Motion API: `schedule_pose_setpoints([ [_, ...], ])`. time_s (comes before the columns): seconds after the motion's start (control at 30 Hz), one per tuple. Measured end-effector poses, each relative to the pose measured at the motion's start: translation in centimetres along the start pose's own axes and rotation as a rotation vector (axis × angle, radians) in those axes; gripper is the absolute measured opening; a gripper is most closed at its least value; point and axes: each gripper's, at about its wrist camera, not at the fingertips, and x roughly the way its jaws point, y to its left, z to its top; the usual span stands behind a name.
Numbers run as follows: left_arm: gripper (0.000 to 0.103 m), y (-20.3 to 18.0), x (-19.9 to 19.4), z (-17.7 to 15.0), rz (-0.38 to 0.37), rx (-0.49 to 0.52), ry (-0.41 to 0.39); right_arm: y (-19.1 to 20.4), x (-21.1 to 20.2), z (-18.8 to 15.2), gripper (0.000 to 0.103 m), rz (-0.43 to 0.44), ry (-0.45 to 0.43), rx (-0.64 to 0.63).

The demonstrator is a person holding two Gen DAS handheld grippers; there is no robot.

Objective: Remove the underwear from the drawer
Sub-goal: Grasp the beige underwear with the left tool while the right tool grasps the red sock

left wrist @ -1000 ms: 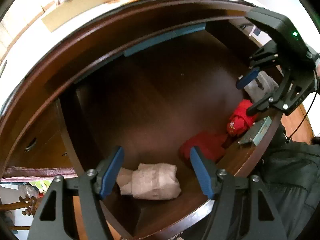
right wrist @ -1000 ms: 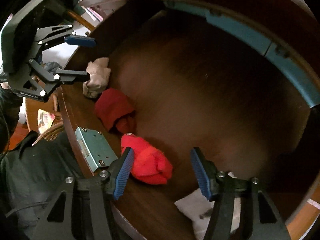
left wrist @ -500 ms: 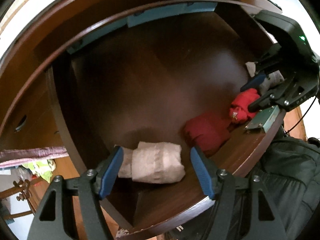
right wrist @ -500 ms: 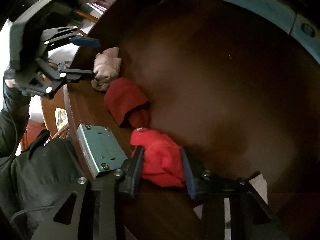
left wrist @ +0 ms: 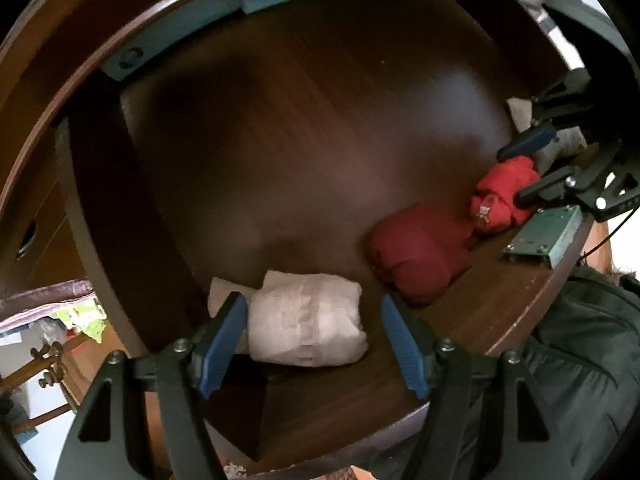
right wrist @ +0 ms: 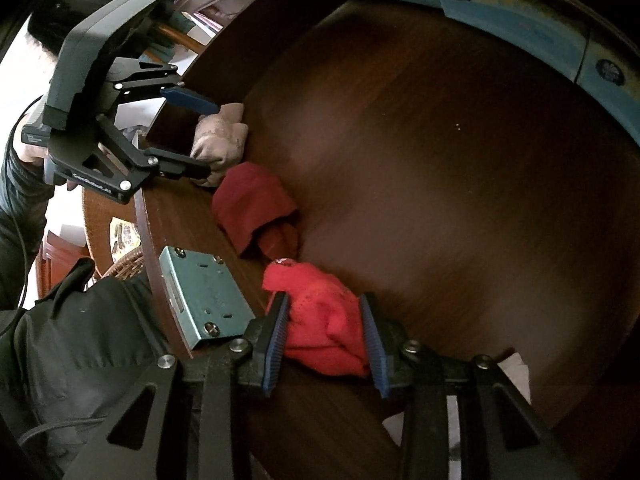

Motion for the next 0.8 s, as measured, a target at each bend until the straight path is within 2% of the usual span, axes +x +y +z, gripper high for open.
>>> schedule_pose_setpoints([
  [0.13, 0.07, -0.4, 0.5, 1.0, 0.013, 0.014, 0.048, 0.0, -0.1, 0.0, 0.039, 0.001, 0.001, -0.005],
  [0.3, 0.058, -1.1, 0.7, 1.8, 0.014, 0.044, 0.079, 0.0, -0.2, -0.1, 0.039, 0.003, -0.006, -0.009],
  [0.47, 0.057, -0.7, 0.8, 2.1, -0.001, 0.031, 0.1, 0.0, -0.3, -0.1, 0.039, 0.004, -0.008, -0.011],
  [0.53, 0.042, -0.5, 0.6, 2.1, -0.023, 0.032, 0.093, 0.0, -0.4, -0.1, 0.039, 0.003, -0.012, -0.012],
  [0.57, 0.031, -0.4, 0.6, 1.6, -0.036, 0.04, 0.089, 0.0, -0.4, -0.1, 0.039, 0.002, -0.014, -0.013],
  [0.67, 0.021, -0.6, 0.1, 1.1, -0.005, 0.059, 0.045, 0.0, -0.7, -0.2, 0.039, 0.005, -0.03, -0.017],
  [0.8, 0.019, -0.6, -1.0, 0.4, -0.025, 0.064, -0.04, 0.2, -1.1, -0.4, 0.036, -0.005, -0.068, -0.026],
])
